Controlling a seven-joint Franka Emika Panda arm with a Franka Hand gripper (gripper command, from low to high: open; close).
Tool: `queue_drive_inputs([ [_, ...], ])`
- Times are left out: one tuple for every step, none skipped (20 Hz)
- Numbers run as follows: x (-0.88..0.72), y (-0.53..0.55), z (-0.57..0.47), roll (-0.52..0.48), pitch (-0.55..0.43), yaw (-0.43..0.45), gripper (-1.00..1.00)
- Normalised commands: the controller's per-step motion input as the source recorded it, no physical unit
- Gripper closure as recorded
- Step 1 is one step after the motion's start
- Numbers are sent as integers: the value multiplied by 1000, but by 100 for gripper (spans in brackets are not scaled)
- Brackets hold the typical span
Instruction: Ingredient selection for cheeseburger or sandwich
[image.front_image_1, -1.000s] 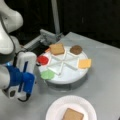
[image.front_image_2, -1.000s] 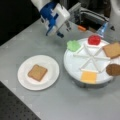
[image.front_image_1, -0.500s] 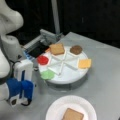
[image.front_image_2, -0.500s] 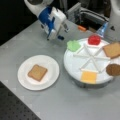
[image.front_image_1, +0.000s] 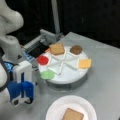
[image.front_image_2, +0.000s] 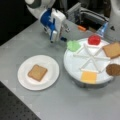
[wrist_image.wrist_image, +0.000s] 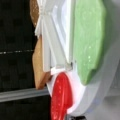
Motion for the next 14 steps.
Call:
queue_drive_inputs([
  [291,-82,-157,368,-133,107,-100],
  [287,-72,-156,357,-134,99,-100],
  [283,-52,-155,360,-137,78,-100],
  [281,-32,-157,358,-138,61,-100],
  [272,-30,-161,353,-135,57,-100],
  [264,-25,-165,355,-132,39,-100],
  [245,-40,-168,350,-125,31,-100],
  [236,-44,-170,343,-120,29,-100],
  [223,-60,-173,341,-116,17,-100],
  [214,-68,-176,331,-109,2,-100],
  [203,-80,-179,323,-105,-1,-100],
  [193,-87,-188,311,-102,-13,-100],
  [189,-98,-192,306,-100,-18,-100],
  [181,-108,-191,301,-100,-18,-100],
])
